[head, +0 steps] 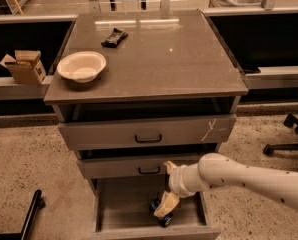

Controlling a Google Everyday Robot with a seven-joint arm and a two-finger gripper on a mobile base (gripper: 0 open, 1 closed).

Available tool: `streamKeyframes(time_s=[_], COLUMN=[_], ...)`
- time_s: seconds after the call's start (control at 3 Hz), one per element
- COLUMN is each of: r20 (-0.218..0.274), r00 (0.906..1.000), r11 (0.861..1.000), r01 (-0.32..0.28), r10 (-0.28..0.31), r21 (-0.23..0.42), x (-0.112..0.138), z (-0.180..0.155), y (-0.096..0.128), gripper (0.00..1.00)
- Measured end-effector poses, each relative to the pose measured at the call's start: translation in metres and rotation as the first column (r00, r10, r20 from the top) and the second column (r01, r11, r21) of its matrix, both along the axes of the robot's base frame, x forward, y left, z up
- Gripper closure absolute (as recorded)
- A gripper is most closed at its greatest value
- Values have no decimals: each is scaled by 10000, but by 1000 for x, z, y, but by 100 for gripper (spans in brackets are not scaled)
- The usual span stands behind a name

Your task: Pick pepsi can from bottom drawer and place on counter

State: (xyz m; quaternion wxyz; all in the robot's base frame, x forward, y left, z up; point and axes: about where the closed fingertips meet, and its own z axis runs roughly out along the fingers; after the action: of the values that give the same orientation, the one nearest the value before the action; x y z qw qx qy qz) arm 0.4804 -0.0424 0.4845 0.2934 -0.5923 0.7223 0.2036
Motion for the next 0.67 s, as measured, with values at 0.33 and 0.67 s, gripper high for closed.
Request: streamKeyframes(time_s=[0.33,0.67], r20=[-663,-663], r00=[9977,9977], r11=[9993,9993], r01=[-91,-91], r10=[115,114], r21=[354,354], x=[-18,-18], z=[-36,-36], y=[10,10], gripper=[0,0])
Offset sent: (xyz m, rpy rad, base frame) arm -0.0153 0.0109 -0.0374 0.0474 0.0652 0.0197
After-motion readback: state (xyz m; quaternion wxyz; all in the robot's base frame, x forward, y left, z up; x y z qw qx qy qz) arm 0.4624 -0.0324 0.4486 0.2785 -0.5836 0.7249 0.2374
